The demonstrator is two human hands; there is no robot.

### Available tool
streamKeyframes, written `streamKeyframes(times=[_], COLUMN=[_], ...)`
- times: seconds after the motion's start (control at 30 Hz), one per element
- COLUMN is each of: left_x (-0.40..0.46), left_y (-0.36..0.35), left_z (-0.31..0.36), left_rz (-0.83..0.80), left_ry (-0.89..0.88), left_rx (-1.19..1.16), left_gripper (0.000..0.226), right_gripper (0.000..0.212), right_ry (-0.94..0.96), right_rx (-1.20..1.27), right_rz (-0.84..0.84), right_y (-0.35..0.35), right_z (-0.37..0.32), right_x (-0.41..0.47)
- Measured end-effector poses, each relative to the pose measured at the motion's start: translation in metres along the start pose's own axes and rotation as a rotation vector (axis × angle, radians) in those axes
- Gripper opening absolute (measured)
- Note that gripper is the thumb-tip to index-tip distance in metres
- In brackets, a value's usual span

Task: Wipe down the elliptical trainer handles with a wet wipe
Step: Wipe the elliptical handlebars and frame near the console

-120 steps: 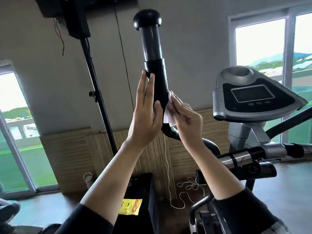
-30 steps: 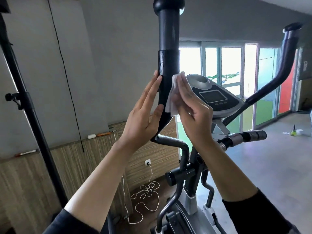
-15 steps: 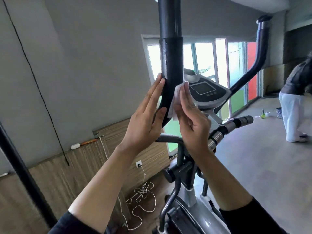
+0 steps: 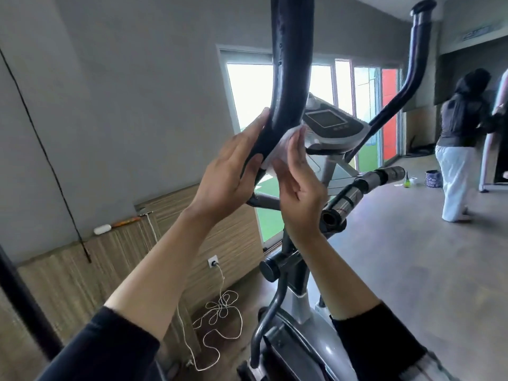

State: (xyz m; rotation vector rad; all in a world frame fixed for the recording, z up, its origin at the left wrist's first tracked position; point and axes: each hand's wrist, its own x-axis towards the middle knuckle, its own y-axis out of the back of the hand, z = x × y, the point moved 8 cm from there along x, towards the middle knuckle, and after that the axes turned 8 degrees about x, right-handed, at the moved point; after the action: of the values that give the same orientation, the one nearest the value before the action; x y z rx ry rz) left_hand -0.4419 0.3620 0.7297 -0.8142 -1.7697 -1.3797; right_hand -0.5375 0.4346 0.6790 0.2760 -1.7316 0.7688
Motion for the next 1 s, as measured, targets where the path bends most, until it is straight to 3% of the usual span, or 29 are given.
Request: streamKeyframes(times=[0.3, 0.57, 0.87, 1.0], left_x=[-0.012, -0.009, -0.017, -0.026], left_y=[-0.011, -0.017, -0.031, -0.04], left_z=[-0.019, -0.034, -0.062, -0.078], left_rz=[-0.024, -0.118, -0.133, -0.152], left_ry=[0.03, 0.062, -0.088, -0.153], left_rx=[-0.019, -0.092, -0.221, -0.339], left_gripper=[0.054, 0.05, 0.047, 0.046], right_gripper=[0.042, 0.05, 0.055, 0.049], right_ry=[-0.095, -0.111, -0.106, -0.152], right_rx=[0.093, 0.0, -0.062, -0.069], right_rz=[0.098, 0.086, 0.157, 0.279], right_y=[-0.006, -0.017, -0.038, -0.045], right_z=[0.01, 0.012, 0.018, 0.019], right_x=[-0.01, -0.033, -0.063, -0.073])
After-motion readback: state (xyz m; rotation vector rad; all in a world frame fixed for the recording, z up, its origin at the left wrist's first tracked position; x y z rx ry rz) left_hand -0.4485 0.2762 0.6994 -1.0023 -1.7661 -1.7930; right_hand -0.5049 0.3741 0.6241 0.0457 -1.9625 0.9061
